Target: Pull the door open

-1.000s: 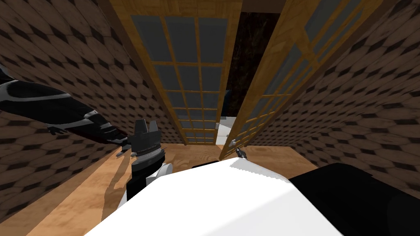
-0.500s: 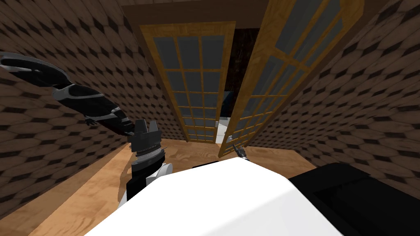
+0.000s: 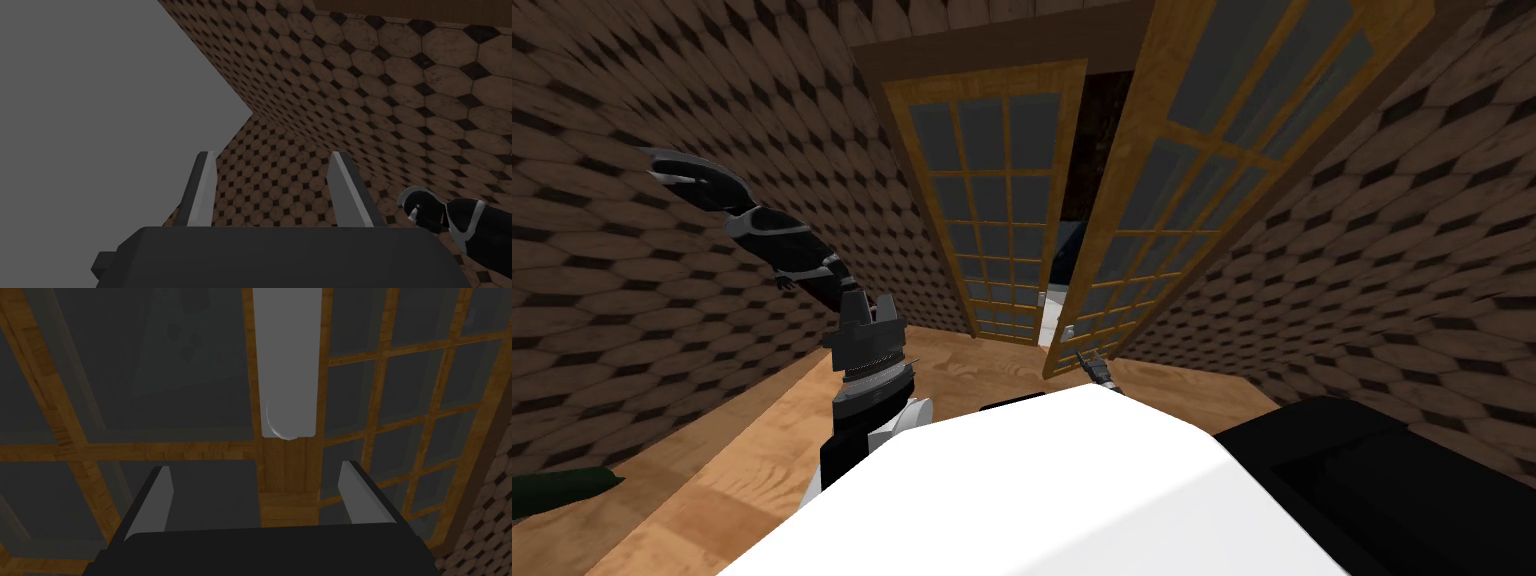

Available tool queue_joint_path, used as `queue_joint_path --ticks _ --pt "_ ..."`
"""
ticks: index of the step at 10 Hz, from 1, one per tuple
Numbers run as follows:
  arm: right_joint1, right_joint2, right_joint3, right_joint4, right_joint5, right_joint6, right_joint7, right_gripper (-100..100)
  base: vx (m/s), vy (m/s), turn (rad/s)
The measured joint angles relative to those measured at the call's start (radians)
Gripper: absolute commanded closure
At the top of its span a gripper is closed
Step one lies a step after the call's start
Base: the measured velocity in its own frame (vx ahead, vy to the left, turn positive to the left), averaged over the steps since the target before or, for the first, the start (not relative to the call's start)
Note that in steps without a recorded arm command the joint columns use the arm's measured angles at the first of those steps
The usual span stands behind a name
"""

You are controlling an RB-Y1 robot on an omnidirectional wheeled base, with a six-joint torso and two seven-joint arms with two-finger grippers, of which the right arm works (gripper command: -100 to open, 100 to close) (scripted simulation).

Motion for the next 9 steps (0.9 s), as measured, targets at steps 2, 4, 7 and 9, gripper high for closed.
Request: queue_joint_path --ticks 2,4,7,9 --pt "0.009 -0.02 0.026 -0.022 0.028 -0.033 0.017 -100 -0.116 -0.036 0.057" --pt "0.01 -0.018 0.025 -0.032 0.028 -0.027 0.019 -100 0.116 0.019 0.035" --pt "-0.003 -0.013 0.021 -0.035 0.025 -0.01 0.023 -100 0.216 0.002 0.037" --pt "-0.027 -0.01 0.016 -0.015 0.022 -0.004 0.029 -100 0.169 0.028 0.032"
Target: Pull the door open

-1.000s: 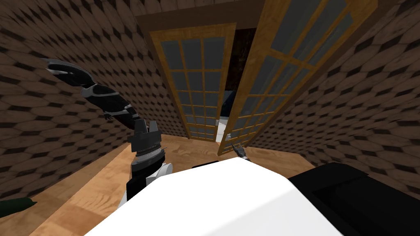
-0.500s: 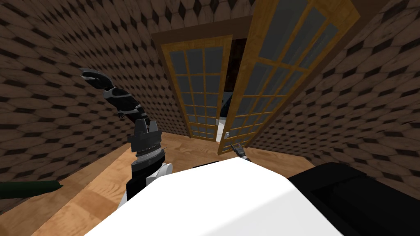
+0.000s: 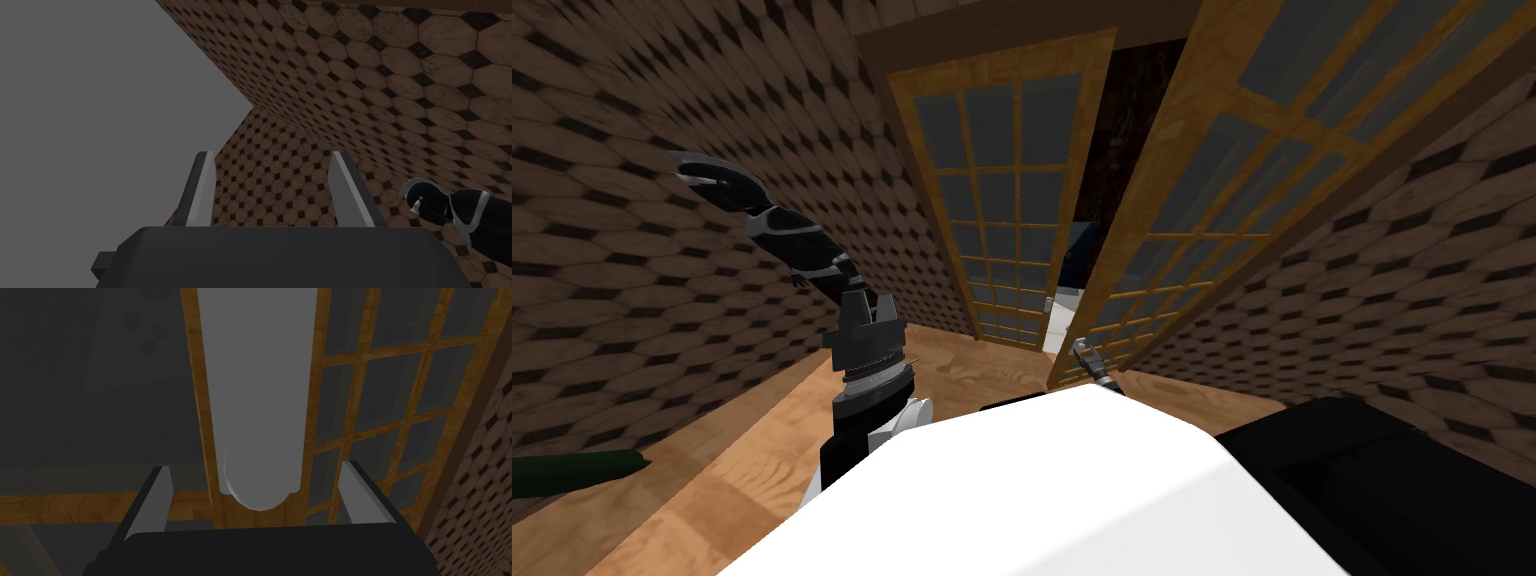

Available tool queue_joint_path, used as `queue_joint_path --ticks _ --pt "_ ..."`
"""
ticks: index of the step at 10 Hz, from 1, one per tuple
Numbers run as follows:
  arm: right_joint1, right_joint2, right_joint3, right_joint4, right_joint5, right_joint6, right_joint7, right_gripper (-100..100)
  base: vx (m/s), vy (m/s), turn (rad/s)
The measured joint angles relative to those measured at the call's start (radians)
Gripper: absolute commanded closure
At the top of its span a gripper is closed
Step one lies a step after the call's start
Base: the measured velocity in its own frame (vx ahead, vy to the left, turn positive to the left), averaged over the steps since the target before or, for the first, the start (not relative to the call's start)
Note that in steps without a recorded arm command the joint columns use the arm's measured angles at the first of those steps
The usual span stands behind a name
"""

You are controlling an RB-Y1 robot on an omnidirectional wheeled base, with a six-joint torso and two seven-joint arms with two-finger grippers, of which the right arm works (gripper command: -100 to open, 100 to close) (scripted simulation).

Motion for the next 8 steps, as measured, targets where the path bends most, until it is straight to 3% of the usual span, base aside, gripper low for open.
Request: queue_joint_path --ticks 1,6,8 --pt "-0.002 0.0 0.0 0.001 0.0 0.0 0.001 100 -0.01 -0.005 -0.008" --pt "0.0 0.001 0.002 0.002 0.002 0.003 0.001 100 -0.021 -0.003 0.001" --pt "0.0 0.001 0.004 0.004 -0.004 0.005 -0.014 100 -0.062 -0.025 0.077"
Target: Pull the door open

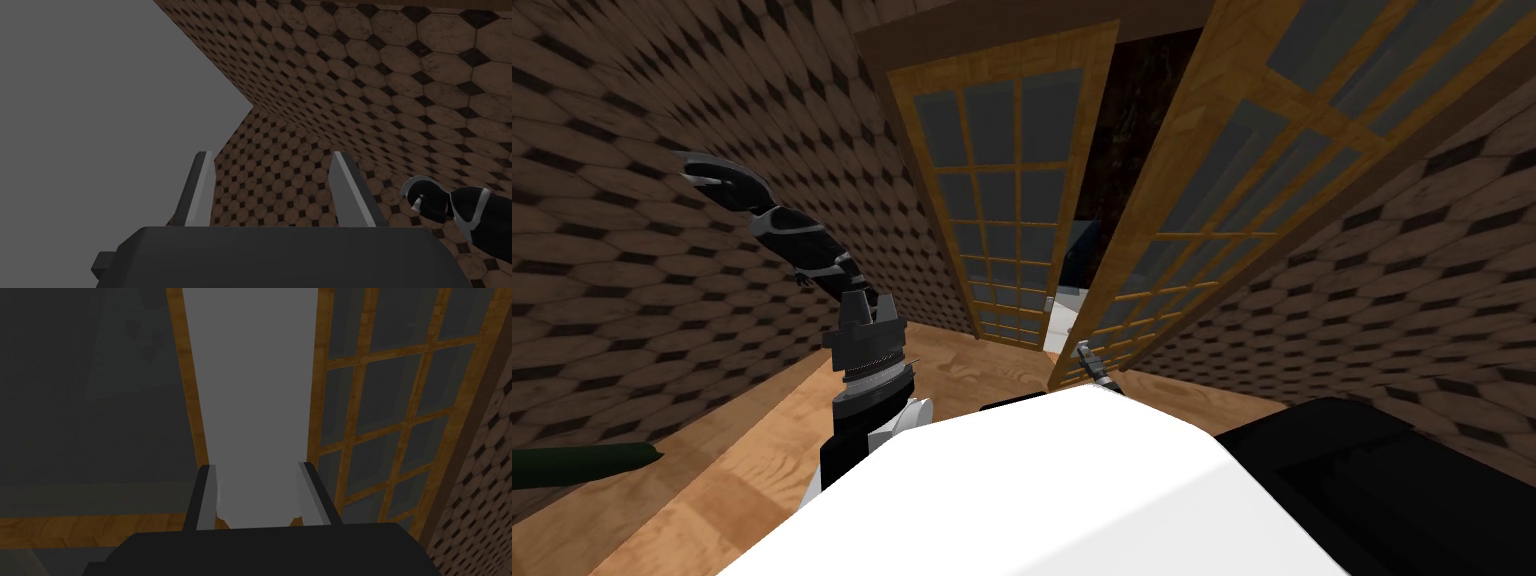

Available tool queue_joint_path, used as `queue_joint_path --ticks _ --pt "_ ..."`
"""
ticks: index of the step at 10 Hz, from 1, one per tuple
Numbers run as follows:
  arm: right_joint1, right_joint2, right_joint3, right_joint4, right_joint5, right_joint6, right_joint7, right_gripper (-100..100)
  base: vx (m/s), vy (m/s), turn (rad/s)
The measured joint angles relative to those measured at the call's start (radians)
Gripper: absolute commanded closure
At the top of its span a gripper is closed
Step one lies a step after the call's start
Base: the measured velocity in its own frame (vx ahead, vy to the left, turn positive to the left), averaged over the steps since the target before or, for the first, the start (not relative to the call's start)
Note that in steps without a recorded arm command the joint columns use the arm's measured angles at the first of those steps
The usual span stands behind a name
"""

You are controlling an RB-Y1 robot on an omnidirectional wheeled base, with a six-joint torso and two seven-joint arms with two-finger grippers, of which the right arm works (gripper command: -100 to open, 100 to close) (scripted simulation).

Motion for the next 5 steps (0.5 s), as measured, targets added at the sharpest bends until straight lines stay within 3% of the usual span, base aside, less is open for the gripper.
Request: queue_joint_path --ticks 5 --pt "-0.011 0.003 0.014 0.002 -0.032 0.008 -0.099 100 -0.064 -0.029 0.063"
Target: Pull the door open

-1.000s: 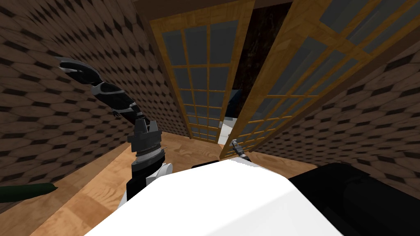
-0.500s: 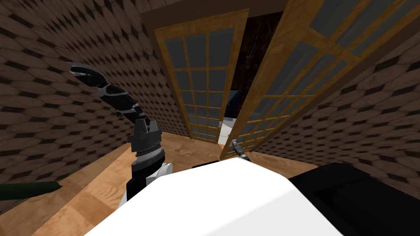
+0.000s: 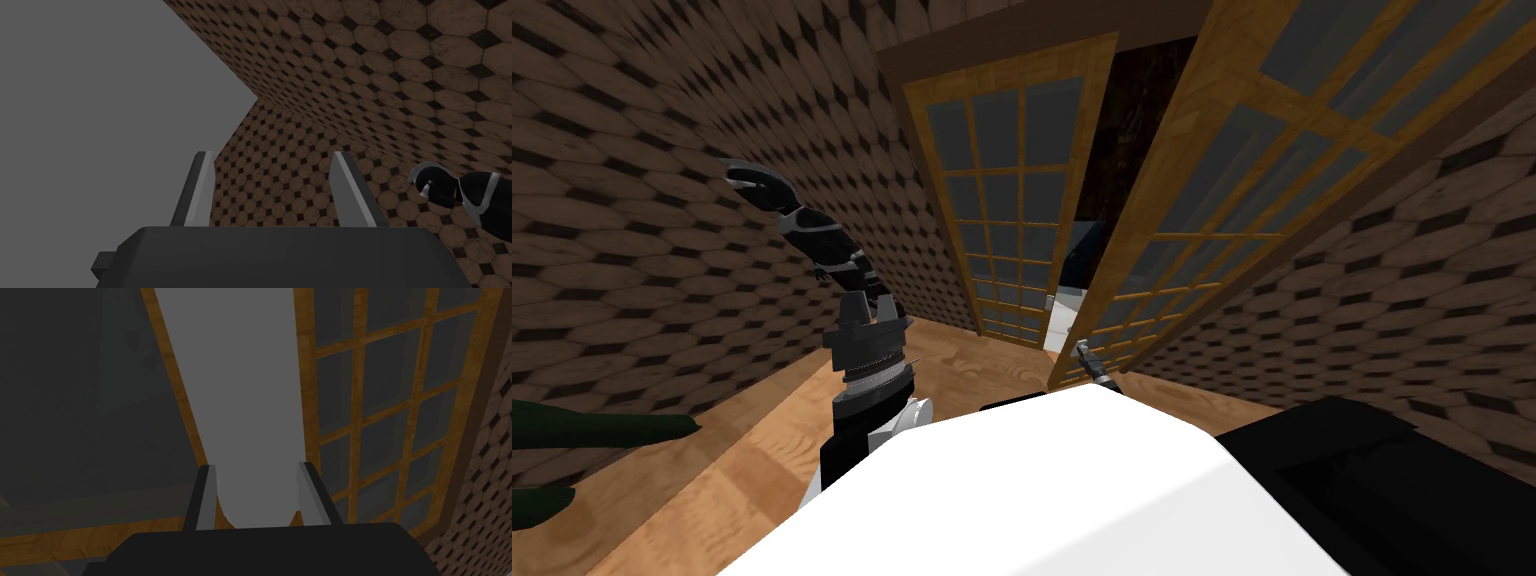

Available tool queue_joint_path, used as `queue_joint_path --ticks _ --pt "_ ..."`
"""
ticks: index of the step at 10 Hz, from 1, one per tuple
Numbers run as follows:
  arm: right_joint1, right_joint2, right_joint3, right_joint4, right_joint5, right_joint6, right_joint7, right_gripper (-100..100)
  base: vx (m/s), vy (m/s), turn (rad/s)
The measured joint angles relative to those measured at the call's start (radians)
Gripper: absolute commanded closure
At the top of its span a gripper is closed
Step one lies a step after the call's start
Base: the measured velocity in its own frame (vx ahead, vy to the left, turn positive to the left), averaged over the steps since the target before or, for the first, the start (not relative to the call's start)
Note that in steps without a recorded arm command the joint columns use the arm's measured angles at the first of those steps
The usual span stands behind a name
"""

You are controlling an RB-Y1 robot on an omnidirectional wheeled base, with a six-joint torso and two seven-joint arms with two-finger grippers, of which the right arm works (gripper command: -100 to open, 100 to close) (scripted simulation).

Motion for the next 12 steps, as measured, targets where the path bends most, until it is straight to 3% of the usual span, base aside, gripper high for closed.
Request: queue_joint_path --ticks 12 --pt "-0.032 0.003 0.036 0.013 -0.097 0.016 -0.295 100 -0.053 -0.027 0.069"
